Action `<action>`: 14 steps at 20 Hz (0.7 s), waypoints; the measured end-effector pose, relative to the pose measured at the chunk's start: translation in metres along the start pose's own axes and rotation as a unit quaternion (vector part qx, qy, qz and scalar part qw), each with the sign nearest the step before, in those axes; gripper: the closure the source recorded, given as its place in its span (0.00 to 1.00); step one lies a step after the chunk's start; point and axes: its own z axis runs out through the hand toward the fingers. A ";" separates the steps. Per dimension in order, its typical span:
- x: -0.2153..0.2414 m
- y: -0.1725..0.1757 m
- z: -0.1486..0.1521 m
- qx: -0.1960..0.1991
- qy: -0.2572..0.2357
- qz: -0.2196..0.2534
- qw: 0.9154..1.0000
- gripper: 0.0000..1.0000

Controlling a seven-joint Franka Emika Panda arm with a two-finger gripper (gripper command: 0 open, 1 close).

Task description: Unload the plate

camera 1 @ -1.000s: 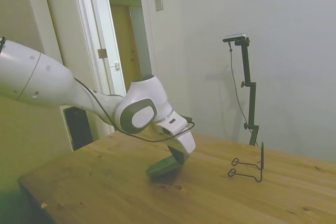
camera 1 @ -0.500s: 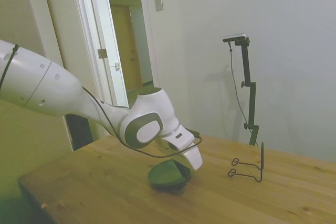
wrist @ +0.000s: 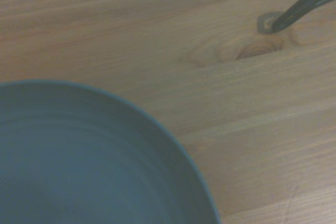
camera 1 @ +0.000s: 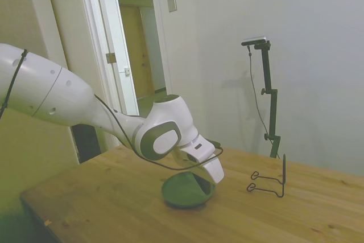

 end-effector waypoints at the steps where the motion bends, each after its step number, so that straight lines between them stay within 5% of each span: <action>1: 0.001 -0.001 -0.002 0.002 0.002 0.000 1.000 0.00; 6: 0.008 -0.007 -0.022 -0.001 -0.003 0.002 1.000 0.00; 14: 0.018 -0.011 -0.106 0.002 -0.030 -0.010 1.000 0.00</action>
